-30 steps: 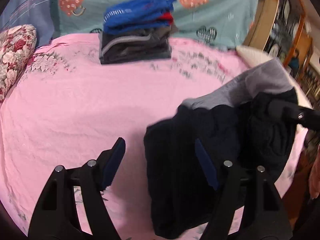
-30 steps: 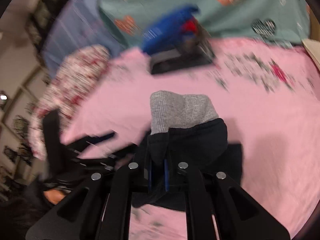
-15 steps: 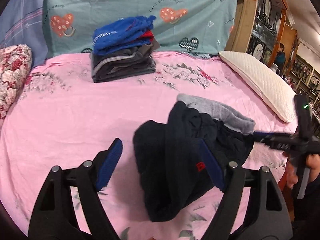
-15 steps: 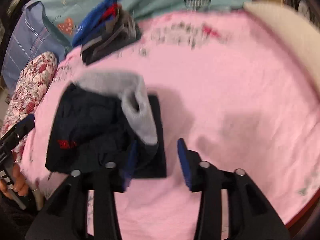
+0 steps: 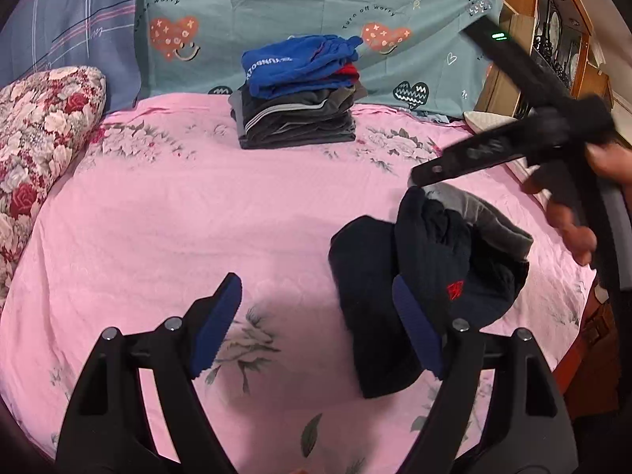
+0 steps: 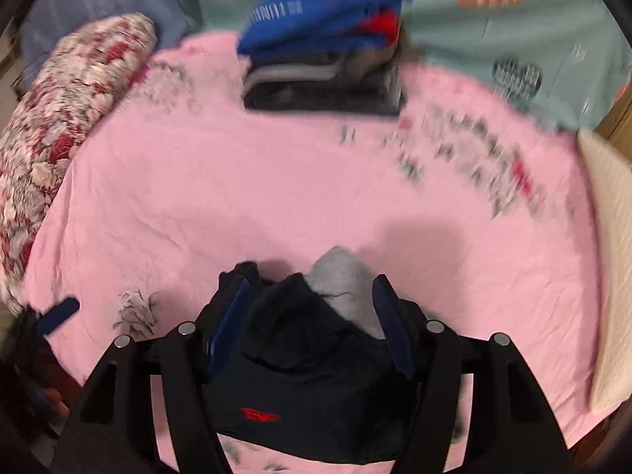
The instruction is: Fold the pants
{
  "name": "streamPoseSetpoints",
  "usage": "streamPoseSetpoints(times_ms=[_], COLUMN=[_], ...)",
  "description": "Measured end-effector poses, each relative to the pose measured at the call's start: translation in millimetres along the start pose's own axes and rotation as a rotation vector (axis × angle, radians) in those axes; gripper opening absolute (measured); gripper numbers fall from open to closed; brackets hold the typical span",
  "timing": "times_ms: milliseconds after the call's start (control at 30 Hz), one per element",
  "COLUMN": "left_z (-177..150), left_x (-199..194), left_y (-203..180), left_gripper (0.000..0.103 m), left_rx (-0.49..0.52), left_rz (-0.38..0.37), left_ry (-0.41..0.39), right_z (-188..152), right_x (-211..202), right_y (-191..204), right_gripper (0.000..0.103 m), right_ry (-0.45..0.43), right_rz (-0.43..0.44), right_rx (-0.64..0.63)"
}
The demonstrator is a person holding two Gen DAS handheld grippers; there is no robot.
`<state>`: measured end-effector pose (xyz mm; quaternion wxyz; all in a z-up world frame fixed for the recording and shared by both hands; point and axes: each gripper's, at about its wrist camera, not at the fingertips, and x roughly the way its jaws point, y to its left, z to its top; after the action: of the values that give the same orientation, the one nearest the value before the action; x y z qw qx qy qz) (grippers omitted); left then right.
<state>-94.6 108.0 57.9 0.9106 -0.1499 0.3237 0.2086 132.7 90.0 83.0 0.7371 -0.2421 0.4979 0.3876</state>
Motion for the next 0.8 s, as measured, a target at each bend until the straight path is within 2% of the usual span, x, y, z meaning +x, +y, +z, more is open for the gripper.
streamPoseSetpoints(times_ms=[33, 100, 167, 233, 267, 333, 467, 533, 600, 633, 700, 767, 800], left_z=[-2.3, -4.5, -5.3, -6.8, -7.2, -6.9, -4.7, -3.3, -1.1, 0.0, 0.4, 0.0, -0.4], left_x=[1.3, 7.1, 13.3, 17.0, 18.2, 20.6, 24.0, 27.1, 31.7, 34.7, 43.1, 51.9, 55.2], left_y=[2.2, 5.6, 6.9, 4.1, 2.5, -0.9, -6.0, -10.3, -19.8, -26.2, -39.4, -55.4, -62.2], left_gripper=[0.080, 0.080, 0.080, 0.080, 0.080, 0.080, 0.080, 0.080, 0.080, 0.080, 0.080, 0.080, 0.080], left_rx=[-0.004, -0.014, -0.023, -0.014, -0.009, 0.000, 0.004, 0.016, 0.044, 0.057, 0.091, 0.131, 0.149], left_rz=[0.002, -0.002, -0.008, -0.018, -0.020, -0.031, -0.048, -0.063, -0.082, -0.089, -0.103, -0.111, -0.113], left_ry=[0.004, 0.021, 0.036, 0.043, 0.044, 0.048, 0.043, 0.047, 0.055, 0.059, 0.075, 0.094, 0.101], right_z=[4.0, 2.4, -7.1, -18.1, -21.9, -28.4, -49.2, -85.2, -131.0, -157.1, -198.6, -228.3, -233.5], right_x=[14.5, 31.0, 45.7, 54.2, 52.1, 33.7, -26.9, -59.6, -74.5, -70.2, -45.9, -27.3, -33.9], right_y=[1.0, 8.6, 14.6, 14.9, 13.4, 1.9, -37.9, -59.7, -82.8, -95.6, -115.4, -131.3, -132.3], right_gripper=[0.065, 0.065, 0.048, 0.019, 0.011, 0.009, 0.008, 0.008, 0.009, 0.011, 0.044, 0.044, 0.044], right_ry=[0.055, 0.106, 0.137, 0.145, 0.131, 0.085, -0.105, -0.265, -0.411, -0.434, -0.364, -0.288, -0.306], right_rz=[0.011, -0.033, -0.110, -0.125, -0.116, -0.070, 0.090, 0.148, 0.216, 0.224, 0.196, 0.187, 0.150], right_rx=[0.034, 0.023, -0.008, -0.050, -0.062, -0.038, 0.064, 0.134, 0.226, 0.291, 0.411, 0.507, 0.501])
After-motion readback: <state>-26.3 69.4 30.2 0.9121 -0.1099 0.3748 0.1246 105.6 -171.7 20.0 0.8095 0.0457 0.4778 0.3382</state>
